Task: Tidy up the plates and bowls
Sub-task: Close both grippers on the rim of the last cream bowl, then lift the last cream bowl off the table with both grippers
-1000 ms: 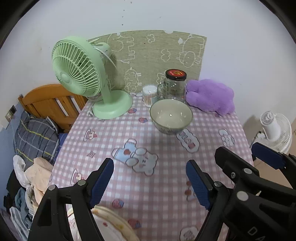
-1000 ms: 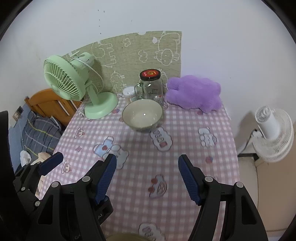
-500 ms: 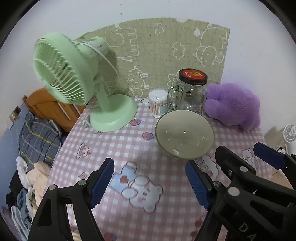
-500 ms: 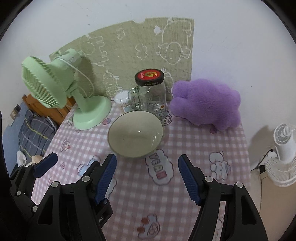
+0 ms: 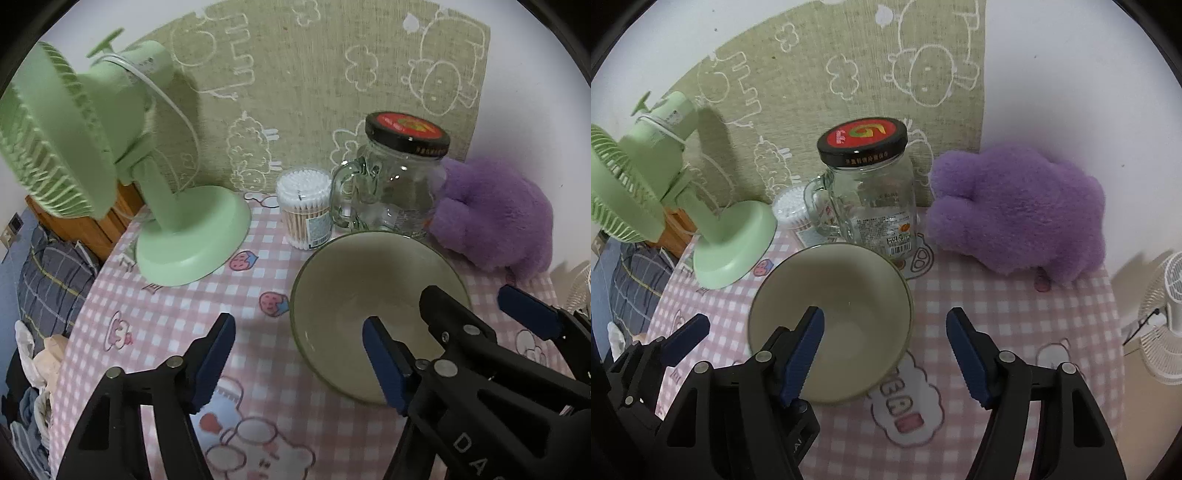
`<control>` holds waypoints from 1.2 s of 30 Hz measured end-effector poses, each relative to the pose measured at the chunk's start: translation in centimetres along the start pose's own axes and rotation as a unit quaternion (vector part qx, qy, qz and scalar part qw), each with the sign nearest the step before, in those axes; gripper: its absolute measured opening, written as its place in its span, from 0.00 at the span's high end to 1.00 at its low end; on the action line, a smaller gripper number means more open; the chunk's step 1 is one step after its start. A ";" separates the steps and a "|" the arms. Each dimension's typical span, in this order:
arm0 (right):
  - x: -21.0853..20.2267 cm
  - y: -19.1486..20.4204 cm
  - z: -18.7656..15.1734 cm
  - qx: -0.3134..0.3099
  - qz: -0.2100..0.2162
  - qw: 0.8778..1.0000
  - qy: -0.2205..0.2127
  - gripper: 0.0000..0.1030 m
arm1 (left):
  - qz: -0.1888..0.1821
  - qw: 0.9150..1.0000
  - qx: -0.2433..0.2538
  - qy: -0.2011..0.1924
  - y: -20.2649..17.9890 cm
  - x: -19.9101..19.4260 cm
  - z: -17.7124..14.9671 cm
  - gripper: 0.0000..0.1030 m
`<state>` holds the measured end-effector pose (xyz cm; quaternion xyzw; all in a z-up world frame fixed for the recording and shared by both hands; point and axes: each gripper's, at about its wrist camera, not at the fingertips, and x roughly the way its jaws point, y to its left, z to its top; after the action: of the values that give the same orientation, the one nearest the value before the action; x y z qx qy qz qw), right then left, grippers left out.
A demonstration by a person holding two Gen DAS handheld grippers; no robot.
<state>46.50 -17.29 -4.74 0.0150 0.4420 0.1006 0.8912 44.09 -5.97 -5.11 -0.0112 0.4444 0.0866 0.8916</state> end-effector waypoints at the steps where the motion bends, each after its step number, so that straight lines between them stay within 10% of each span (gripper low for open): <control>1: 0.4 0.0 0.1 0.001 -0.001 1.000 0.003 0.36 | -0.005 1.000 0.000 0.004 0.0 0.6 0.1 0.35; 15: 5.0 -0.7 0.4 0.015 -0.009 1.000 0.025 0.74 | -0.020 0.999 0.008 0.036 -0.5 4.7 0.3 0.79; 36: 1.7 -1.3 -1.4 0.022 -0.026 0.999 0.042 0.82 | -0.014 0.998 0.021 0.057 -1.3 2.0 -1.4 0.80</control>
<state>46.60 -18.28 -7.10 0.0188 0.4817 0.0681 0.8735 44.34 -7.07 -7.58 -0.0037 0.4963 0.0642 0.8658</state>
